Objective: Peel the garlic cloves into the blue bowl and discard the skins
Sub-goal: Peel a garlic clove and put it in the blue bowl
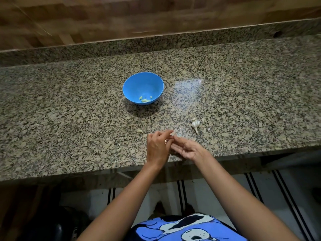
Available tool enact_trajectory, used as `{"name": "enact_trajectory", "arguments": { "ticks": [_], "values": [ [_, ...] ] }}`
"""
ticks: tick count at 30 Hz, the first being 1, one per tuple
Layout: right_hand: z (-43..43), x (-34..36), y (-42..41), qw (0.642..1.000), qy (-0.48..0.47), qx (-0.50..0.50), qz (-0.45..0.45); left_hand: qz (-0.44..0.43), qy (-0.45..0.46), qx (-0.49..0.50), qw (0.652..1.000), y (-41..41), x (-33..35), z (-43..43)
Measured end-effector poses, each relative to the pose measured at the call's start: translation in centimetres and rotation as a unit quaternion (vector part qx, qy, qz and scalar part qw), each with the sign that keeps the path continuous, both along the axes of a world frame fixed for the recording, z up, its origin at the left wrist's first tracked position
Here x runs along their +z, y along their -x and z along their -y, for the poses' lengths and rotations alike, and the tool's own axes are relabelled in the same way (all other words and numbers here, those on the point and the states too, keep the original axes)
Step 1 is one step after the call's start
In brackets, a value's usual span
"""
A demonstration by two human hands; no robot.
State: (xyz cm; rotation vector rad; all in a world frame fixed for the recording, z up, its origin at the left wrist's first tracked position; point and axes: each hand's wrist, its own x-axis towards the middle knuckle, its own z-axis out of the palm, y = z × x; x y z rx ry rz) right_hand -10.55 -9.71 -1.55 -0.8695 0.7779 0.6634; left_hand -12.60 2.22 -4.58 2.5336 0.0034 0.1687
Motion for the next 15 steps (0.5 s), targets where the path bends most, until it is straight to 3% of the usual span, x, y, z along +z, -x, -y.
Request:
{"name": "enact_trajectory", "arguments": {
  "ticks": [2, 5, 7, 10, 12, 15],
  "values": [
    [0.3, 0.2, 0.1, 1.0, 0.017, -0.004, -0.007, -0.015, 0.023, -0.024, 0.999, 0.2, -0.1, -0.1],
    [0.6, 0.6, -0.2, 0.998, 0.044, -0.032, 0.007, -0.063, 0.235, -0.075, 0.967, 0.4, 0.5, -0.7],
    [0.9, 0.8, -0.3, 0.996, 0.076, -0.048, 0.017, -0.062, 0.268, -0.062, 0.959, 0.7, 0.7, -1.6],
    [2.1, 0.7, 0.0, 0.987, 0.13, -0.087, 0.033, -0.099, 0.071, -0.114, 0.986, 1.0, -0.6, -3.2],
    [3.2, 0.4, 0.2, 0.979, 0.165, -0.114, 0.045, -0.136, -0.071, -0.199, 0.968, 0.7, -1.8, -3.0],
    [4.9, 0.1, 0.6, 0.966, 0.201, -0.152, 0.059, -0.14, -0.118, -0.246, 0.952, -1.5, -2.1, 0.1]
  ]
}}
